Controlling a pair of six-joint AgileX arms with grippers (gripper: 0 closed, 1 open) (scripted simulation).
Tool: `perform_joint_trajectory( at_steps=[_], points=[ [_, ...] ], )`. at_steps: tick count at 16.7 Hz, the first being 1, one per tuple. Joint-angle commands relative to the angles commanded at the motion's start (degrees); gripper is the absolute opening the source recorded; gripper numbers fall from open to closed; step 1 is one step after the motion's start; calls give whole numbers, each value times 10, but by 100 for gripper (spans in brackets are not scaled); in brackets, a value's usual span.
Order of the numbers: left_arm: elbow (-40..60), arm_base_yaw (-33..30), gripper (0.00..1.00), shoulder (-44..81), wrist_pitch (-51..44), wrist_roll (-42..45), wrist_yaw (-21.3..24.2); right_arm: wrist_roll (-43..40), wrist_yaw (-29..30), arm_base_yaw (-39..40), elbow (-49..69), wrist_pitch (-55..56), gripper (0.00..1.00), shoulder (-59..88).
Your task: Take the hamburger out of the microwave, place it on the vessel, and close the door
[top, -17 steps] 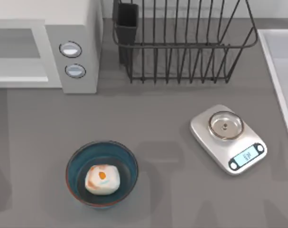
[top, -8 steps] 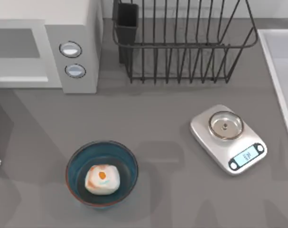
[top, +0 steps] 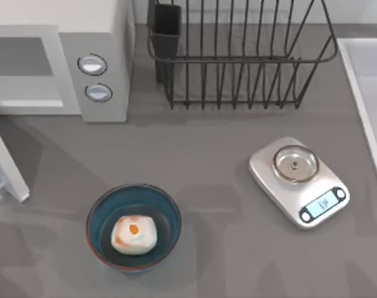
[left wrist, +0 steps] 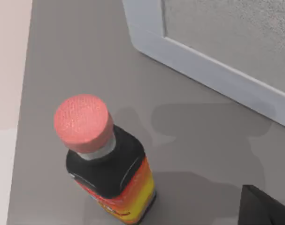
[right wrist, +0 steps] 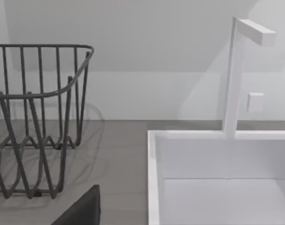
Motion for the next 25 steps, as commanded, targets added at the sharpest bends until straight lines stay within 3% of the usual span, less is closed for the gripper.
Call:
perform_joint_trajectory(
  at_steps=[4,8,15,22,25],
  points=[
    [-66,-82,0,-74,17,-77,-46,0,0,0,0,0,100,0],
    [-135,-94,0,-86,20,-123,-75,0,0,0,0,0,100,0],
    [-142,-114,0,-89,21,-144,-92,0,0,0,0,0,100,0],
    [-177,-325,0,-147,26,-291,-227,0,0,0,0,0,100,0],
    [-192,-388,0,-172,29,-344,-276,0,0,0,0,0,100,0]
  ],
)
